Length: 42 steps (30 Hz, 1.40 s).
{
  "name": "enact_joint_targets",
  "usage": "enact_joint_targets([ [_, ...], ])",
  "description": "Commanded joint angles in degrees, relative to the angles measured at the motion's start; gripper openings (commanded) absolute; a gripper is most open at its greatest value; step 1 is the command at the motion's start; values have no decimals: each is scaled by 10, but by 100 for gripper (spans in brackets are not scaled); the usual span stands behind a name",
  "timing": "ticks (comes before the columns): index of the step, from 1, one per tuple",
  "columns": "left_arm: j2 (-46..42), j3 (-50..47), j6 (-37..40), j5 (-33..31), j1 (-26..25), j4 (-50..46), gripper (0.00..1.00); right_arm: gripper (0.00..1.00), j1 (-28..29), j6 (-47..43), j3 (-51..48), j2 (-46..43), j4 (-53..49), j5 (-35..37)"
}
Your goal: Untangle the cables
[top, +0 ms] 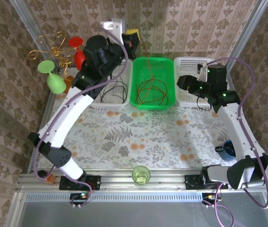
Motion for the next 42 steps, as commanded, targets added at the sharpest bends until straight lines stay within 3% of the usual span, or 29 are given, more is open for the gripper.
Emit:
enact_joint_targets([
  [1,50,112,43,21,0,0,0,61,-15,4,-19,-21,9,-31],
  [8,187,339,87,12,7,-13,0,62,-43,2,-31,-31,9,-57],
  [12,231,390,96,6,23,2,0,62,-57,-1,-30,-35,7,-71],
  [16,231,337,78,1,42,5,0,62,-73,-8,-28,-45,-1,-76],
  [27,224,-3,0,9,48,61,0,63,-100,-12,-34,-63,-9,-91],
  [37,357,25,-27,18,13,-149,0,63,-102,-18,-37,-65,-18,-95],
  [42,394,22,-59,43,6,-189,0,63,-103,-14,-36,-63,-16,-101],
])
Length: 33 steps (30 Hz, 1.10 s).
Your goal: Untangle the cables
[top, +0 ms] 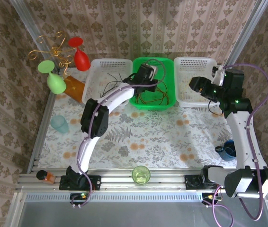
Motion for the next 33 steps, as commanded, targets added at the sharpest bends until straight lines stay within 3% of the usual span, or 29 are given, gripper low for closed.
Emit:
enact_joint_targets([
  [1,10,14,-36,30,0,-51,0,63,-3,-10,-5,-11,-12,-24],
  [5,13,4,-54,51,2,-25,0,63,-4,-12,-2,-8,-16,-24],
  [7,10,11,-54,63,3,-22,16,63,-4,-13,-3,-8,-17,-25],
  [10,-10,17,-44,63,4,-16,48,63,-4,-12,-8,-10,-15,-25],
  [12,-25,17,-35,62,7,-9,78,63,-4,-10,-13,-11,-14,-23],
  [13,-32,20,-32,62,9,-11,100,63,-4,-10,-15,-11,-14,-23],
  [19,-98,7,-8,51,20,1,100,66,-4,-22,-15,-16,-15,-12],
  [20,-119,-9,-1,45,21,15,100,70,-4,-27,-19,-19,-11,-6],
  [23,-201,-103,33,26,23,96,100,100,-4,-39,-50,-36,16,30],
  [29,-388,-391,31,12,77,328,100,100,-3,5,-105,-35,106,69],
  [33,-487,-529,17,-12,134,356,100,100,8,-45,-170,-32,160,163],
])
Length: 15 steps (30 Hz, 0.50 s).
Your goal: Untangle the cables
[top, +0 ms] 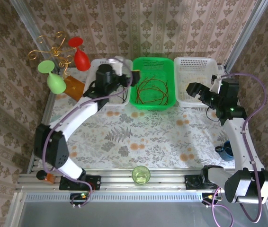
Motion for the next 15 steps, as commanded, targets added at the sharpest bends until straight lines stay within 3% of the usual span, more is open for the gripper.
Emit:
enact_joint_targets([
  [1,-59,-101,0,-43,54,55,100,100,10,-46,-73,-8,101,114],
  [5,-139,-207,53,-105,89,47,100,100,34,-134,-199,-25,277,226],
  [9,-175,-290,126,-155,103,77,100,100,44,-162,-232,24,340,275],
  [15,-175,-449,201,-202,108,311,100,100,60,-198,-287,106,488,331],
])
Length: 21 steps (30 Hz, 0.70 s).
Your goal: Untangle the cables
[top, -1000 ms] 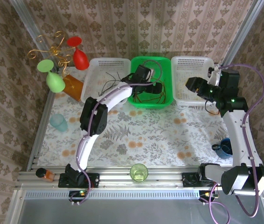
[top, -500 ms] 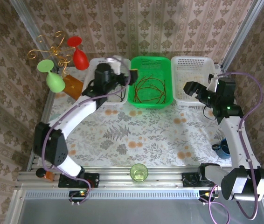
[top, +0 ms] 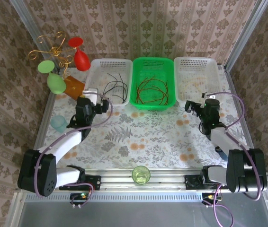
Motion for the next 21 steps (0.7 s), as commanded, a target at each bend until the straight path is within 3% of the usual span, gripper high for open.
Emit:
enact_joint_targets([
  [1,8,-72,55,-55,6,189,100,100,7,-43,-22,33,132,66],
  [3,18,-103,54,-62,9,249,100,100,6,-43,-24,49,140,66],
  [7,32,-122,53,-79,14,293,100,100,8,-45,-75,90,257,63],
  [11,13,-120,64,-89,17,260,100,100,15,-55,-97,105,309,59],
  [16,-35,-96,75,-82,38,131,100,100,16,-66,-106,152,372,40],
  [21,-13,-119,72,-50,77,168,100,100,20,-69,-88,148,333,40],
])
